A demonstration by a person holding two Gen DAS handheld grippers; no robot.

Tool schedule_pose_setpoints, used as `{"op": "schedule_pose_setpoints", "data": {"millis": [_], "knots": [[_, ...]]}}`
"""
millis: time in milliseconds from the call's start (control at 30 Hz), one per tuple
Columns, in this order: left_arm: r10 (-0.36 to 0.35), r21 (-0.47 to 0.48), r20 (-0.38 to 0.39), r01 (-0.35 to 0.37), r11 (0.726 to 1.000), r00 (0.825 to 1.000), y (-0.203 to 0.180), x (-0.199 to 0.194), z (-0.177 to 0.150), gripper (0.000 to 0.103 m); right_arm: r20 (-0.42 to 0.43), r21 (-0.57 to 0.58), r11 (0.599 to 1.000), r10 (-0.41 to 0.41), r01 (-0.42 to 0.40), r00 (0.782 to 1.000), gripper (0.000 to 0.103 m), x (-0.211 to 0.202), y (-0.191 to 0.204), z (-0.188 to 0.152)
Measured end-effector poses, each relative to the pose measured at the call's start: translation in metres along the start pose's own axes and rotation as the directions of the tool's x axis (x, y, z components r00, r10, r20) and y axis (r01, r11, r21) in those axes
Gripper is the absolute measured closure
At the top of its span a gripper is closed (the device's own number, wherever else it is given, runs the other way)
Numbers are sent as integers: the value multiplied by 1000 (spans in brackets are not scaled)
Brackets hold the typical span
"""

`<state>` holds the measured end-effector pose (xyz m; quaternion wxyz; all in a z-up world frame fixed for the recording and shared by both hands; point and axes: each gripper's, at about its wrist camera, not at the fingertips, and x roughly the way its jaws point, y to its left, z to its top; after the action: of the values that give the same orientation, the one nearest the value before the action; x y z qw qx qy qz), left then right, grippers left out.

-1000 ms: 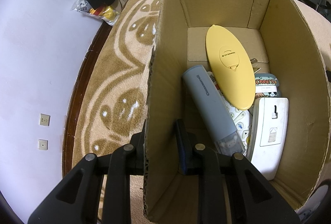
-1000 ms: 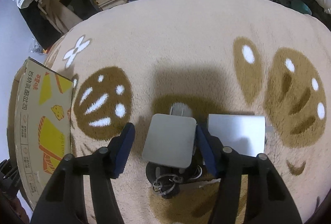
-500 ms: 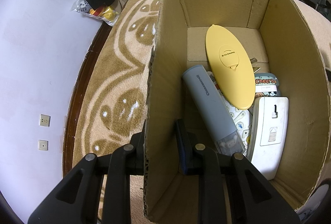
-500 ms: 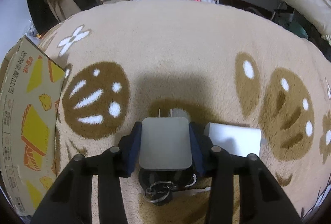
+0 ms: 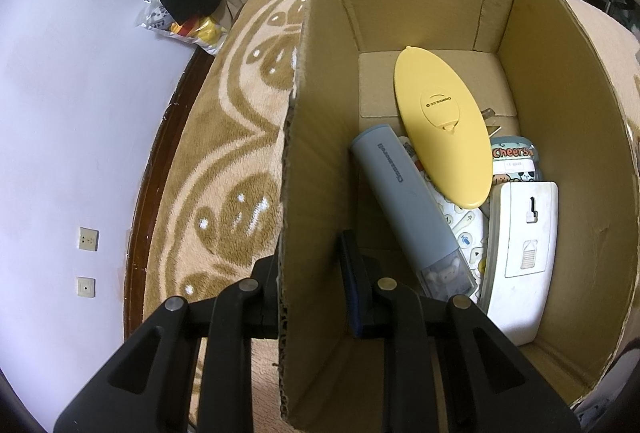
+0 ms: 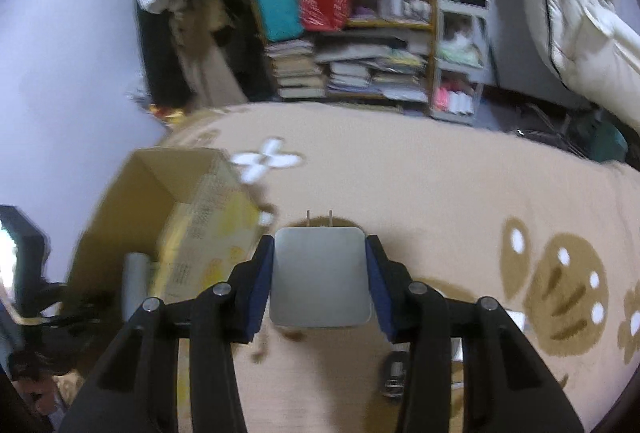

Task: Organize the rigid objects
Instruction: 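Close the right tool on the white charger block and lift it, then carry the white charger block with the right tool and drop it into the box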

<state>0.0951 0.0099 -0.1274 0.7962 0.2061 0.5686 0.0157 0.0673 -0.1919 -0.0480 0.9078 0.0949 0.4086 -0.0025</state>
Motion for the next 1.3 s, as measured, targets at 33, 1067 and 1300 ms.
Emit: {"op": "schedule_pose_setpoints", "data": {"millis": [33,1067,1300], "knots": [[0,0,0,0,1000,1000,0,0,0,81,10,-23,1000,18,-18,1000,56,-4,11,1],[-2,0,-1,2,1000,1000,0,0,1,81,-55,-205,944,254,-260,966,56,2,99,-29],[-7,-5,-2,7,1000,1000,0,1,3,81,-49,-188,948,252,-257,966,55,3,96,-28]]}}
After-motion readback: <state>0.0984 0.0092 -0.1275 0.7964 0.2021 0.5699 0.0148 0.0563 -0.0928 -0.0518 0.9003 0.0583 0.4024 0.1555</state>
